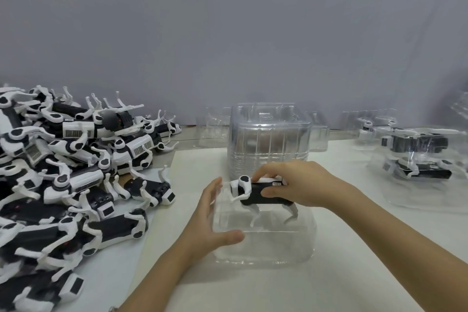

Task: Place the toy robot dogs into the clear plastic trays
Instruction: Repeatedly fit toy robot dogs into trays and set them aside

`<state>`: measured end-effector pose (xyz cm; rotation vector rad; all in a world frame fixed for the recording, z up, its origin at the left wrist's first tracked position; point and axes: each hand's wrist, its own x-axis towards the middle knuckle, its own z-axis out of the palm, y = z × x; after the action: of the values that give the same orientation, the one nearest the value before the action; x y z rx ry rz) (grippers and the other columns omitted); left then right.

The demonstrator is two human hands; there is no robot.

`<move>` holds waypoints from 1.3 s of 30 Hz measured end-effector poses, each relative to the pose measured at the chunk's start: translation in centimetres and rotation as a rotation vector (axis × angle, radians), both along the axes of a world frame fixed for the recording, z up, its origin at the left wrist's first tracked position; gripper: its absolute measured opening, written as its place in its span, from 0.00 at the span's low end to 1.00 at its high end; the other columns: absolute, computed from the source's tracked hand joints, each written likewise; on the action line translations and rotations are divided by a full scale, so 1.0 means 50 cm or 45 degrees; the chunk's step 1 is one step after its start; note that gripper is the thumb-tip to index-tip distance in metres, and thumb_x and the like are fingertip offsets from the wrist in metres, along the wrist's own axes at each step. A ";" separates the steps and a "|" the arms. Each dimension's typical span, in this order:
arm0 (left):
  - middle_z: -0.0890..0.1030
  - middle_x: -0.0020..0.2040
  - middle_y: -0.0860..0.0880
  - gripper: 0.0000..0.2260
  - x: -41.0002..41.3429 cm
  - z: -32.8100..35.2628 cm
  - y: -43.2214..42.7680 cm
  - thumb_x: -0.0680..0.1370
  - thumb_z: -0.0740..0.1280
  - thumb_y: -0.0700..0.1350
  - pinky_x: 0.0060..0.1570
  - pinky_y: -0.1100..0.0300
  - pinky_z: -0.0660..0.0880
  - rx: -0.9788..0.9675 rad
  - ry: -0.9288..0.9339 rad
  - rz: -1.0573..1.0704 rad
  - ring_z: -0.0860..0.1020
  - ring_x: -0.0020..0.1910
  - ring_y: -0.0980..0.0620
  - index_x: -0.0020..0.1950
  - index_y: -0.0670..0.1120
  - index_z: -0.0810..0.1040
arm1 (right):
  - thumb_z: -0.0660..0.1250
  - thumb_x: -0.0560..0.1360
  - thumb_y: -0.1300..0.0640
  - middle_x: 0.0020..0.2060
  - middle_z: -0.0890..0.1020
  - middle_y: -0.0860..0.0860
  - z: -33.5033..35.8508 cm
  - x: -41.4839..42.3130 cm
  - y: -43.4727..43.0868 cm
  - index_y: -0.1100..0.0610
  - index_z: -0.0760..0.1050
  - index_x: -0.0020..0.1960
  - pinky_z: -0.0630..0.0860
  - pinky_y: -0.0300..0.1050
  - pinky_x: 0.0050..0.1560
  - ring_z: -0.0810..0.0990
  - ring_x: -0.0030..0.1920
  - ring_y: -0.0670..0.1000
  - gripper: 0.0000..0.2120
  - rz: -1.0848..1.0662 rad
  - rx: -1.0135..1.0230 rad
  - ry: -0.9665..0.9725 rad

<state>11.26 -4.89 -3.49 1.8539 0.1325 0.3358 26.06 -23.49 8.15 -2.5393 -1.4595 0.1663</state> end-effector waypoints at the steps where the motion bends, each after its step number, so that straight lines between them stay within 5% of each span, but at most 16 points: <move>1: 0.59 0.76 0.62 0.50 -0.002 0.000 0.000 0.58 0.81 0.64 0.73 0.59 0.57 0.011 0.009 0.004 0.55 0.75 0.67 0.73 0.70 0.56 | 0.64 0.77 0.42 0.46 0.77 0.35 0.000 0.002 0.005 0.31 0.70 0.59 0.72 0.40 0.41 0.75 0.43 0.42 0.12 0.022 -0.033 0.000; 10: 0.57 0.75 0.64 0.47 -0.008 0.011 -0.013 0.59 0.78 0.66 0.69 0.61 0.57 0.075 0.008 0.004 0.54 0.74 0.70 0.72 0.73 0.55 | 0.63 0.77 0.42 0.42 0.79 0.39 -0.035 0.005 0.024 0.34 0.71 0.61 0.69 0.40 0.39 0.74 0.43 0.44 0.12 0.111 -0.027 -0.083; 14: 0.56 0.75 0.66 0.47 -0.010 0.011 -0.013 0.59 0.77 0.68 0.68 0.61 0.57 0.084 0.004 0.004 0.53 0.74 0.71 0.71 0.73 0.54 | 0.64 0.77 0.41 0.49 0.80 0.44 -0.062 0.002 0.022 0.35 0.71 0.62 0.74 0.46 0.50 0.75 0.50 0.46 0.14 0.126 0.045 -0.074; 21: 0.56 0.73 0.70 0.48 -0.009 0.004 -0.010 0.59 0.77 0.68 0.69 0.61 0.56 0.098 0.013 0.007 0.52 0.74 0.71 0.73 0.72 0.53 | 0.65 0.77 0.41 0.51 0.80 0.43 -0.104 0.008 0.013 0.41 0.75 0.65 0.61 0.39 0.51 0.67 0.51 0.47 0.17 0.312 0.097 -0.208; 24: 0.54 0.74 0.71 0.51 -0.008 0.007 -0.011 0.59 0.77 0.69 0.70 0.59 0.54 0.098 -0.009 -0.034 0.50 0.74 0.70 0.74 0.70 0.51 | 0.65 0.74 0.38 0.58 0.73 0.36 -0.091 0.005 -0.005 0.37 0.78 0.58 0.63 0.34 0.60 0.67 0.59 0.37 0.14 0.174 0.438 0.186; 27: 0.52 0.74 0.67 0.58 0.011 0.023 -0.015 0.51 0.71 0.78 0.71 0.59 0.53 -0.035 -0.067 0.141 0.52 0.75 0.63 0.75 0.61 0.52 | 0.65 0.73 0.37 0.54 0.72 0.35 -0.087 0.007 -0.041 0.32 0.73 0.57 0.67 0.37 0.57 0.71 0.59 0.38 0.12 -0.316 1.019 0.331; 29: 0.58 0.69 0.65 0.59 0.008 0.049 -0.016 0.48 0.70 0.79 0.67 0.59 0.55 -0.253 0.022 0.263 0.58 0.73 0.61 0.75 0.61 0.55 | 0.63 0.71 0.31 0.58 0.74 0.41 -0.096 0.005 -0.067 0.38 0.70 0.66 0.70 0.45 0.59 0.72 0.62 0.47 0.26 -0.617 0.797 0.418; 31: 0.71 0.59 0.68 0.36 -0.005 0.069 -0.028 0.62 0.74 0.68 0.57 0.66 0.63 -0.339 0.188 0.131 0.71 0.65 0.60 0.68 0.62 0.69 | 0.58 0.63 0.25 0.67 0.73 0.46 -0.116 -0.007 -0.079 0.43 0.68 0.70 0.66 0.51 0.68 0.70 0.68 0.50 0.39 -0.677 0.525 0.705; 33: 0.79 0.39 0.70 0.08 0.010 0.069 -0.053 0.70 0.73 0.57 0.40 0.75 0.70 -0.375 0.208 0.220 0.78 0.45 0.67 0.47 0.62 0.77 | 0.63 0.60 0.25 0.71 0.69 0.42 -0.128 -0.033 -0.069 0.36 0.66 0.66 0.63 0.51 0.71 0.68 0.70 0.46 0.37 -0.575 0.669 0.997; 34: 0.78 0.40 0.72 0.09 0.019 0.080 -0.068 0.71 0.73 0.55 0.38 0.78 0.69 -0.380 0.150 0.271 0.77 0.44 0.71 0.47 0.64 0.75 | 0.68 0.60 0.25 0.71 0.67 0.39 -0.127 -0.049 -0.063 0.32 0.63 0.65 0.66 0.49 0.69 0.69 0.69 0.44 0.36 -0.521 0.828 1.077; 37: 0.65 0.65 0.76 0.34 0.012 0.094 -0.090 0.64 0.76 0.65 0.60 0.73 0.64 -0.277 -0.224 0.457 0.66 0.64 0.76 0.65 0.73 0.62 | 0.71 0.58 0.31 0.68 0.69 0.36 -0.122 -0.069 -0.054 0.21 0.60 0.64 0.72 0.41 0.57 0.74 0.64 0.38 0.37 -0.393 1.167 1.143; 39: 0.63 0.67 0.77 0.36 0.005 0.104 -0.092 0.64 0.74 0.66 0.62 0.75 0.64 -0.195 -0.364 0.494 0.63 0.67 0.74 0.66 0.78 0.58 | 0.71 0.61 0.34 0.66 0.71 0.34 -0.123 -0.073 -0.050 0.21 0.59 0.66 0.72 0.40 0.57 0.74 0.64 0.38 0.37 -0.295 1.289 1.102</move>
<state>11.49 -9.49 1.74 1.6038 0.3134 0.8326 22.42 -25.99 2.01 -1.4621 -0.6236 0.3268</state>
